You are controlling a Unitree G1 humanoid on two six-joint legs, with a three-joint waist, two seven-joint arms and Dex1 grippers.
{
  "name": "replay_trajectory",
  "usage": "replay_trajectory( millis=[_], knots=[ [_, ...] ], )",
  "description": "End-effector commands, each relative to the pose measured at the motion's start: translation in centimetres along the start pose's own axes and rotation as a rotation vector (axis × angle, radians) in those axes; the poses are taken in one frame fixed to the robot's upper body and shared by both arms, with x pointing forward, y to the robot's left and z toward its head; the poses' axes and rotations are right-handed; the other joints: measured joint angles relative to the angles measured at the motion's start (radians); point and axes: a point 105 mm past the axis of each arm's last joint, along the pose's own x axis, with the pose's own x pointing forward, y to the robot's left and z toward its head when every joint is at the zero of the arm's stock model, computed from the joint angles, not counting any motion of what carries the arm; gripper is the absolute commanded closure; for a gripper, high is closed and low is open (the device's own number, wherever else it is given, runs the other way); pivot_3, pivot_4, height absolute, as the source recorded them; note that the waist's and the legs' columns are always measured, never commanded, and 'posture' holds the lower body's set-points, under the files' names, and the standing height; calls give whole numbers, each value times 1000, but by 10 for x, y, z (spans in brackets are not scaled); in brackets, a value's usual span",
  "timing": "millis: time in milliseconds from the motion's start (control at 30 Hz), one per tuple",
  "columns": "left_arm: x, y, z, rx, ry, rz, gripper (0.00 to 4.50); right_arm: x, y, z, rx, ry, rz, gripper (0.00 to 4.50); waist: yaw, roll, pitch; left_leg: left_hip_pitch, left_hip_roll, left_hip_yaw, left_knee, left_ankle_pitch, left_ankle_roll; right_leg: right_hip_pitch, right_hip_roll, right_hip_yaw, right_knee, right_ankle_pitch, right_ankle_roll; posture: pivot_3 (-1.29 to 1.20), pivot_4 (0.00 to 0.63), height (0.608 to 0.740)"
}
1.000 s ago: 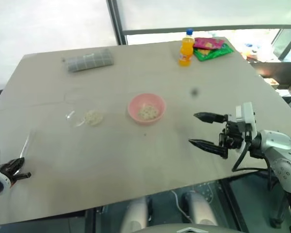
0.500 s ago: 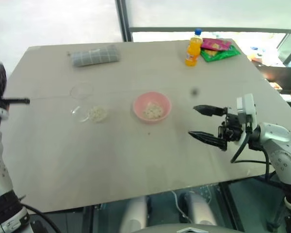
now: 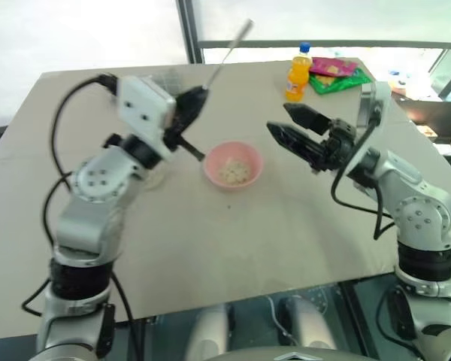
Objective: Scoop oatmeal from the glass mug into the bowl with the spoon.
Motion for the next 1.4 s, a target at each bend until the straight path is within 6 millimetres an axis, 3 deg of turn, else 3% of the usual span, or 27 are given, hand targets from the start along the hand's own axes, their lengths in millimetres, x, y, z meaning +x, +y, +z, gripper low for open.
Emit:
replay_trajectory(
  millis=[33, 267, 533, 667, 800, 933, 1233, 1400],
  knots=[
    [9, -12, 8, 35, -58, -20, 4434, 7, -11, 12, 19, -44, -107, 0, 0, 0, 0, 0, 0, 0, 0, 0, 0, 0, 0, 0, 0, 0, 0, 0, 150, 740],
    [17, -23, -8, 174, -38, -93, 4434, 22, -12, 33, 93, -165, -147, 0, -1, 2, 1, 0, 0, 0, 0, 0, 0, 0, 1, 0, 0, 0, 0, 0, 150, 740],
    [16, -30, -13, 264, -41, -140, 4434, 26, -15, 32, 98, -133, -152, 0, -1, 3, 2, 0, 1, 0, 0, 0, 0, 0, 1, 0, 0, 0, 0, 0, 150, 740],
    [15, -29, -14, 274, -39, -132, 4500, 24, -16, 26, 100, -106, -158, 1028, -2, 3, 2, 0, 1, 0, 0, 0, 0, 0, 1, 0, 0, 0, 0, 0, 150, 740],
    [14, -27, -14, 278, -35, -119, 4500, 23, -17, 22, 112, -84, -160, 2949, -2, 3, 2, 0, 1, 0, 0, 0, 0, 0, 2, 0, 0, 0, 0, 0, 150, 740],
    [13, -25, -14, 281, -33, -108, 4500, 21, -19, 18, 107, -54, -164, 4418, -2, 3, 2, 0, 1, 0, 0, 0, 0, 0, 2, 0, 0, 0, 0, 0, 150, 740],
    [11, -24, -16, 295, -24, -89, 4500, 23, -21, 14, 115, -42, -169, 4417, -2, 3, 2, 0, 1, 0, 0, 0, 0, 0, 2, 0, 0, 0, 0, 0, 150, 740],
    [11, -14, -11, 501, -40, -6, 4500, 27, -25, 15, 150, -51, -195, 4417, -2, 3, 2, 0, 1, 0, 0, 0, 0, 0, 2, 0, 0, 0, 0, 0, 150, 740]
  ],
)
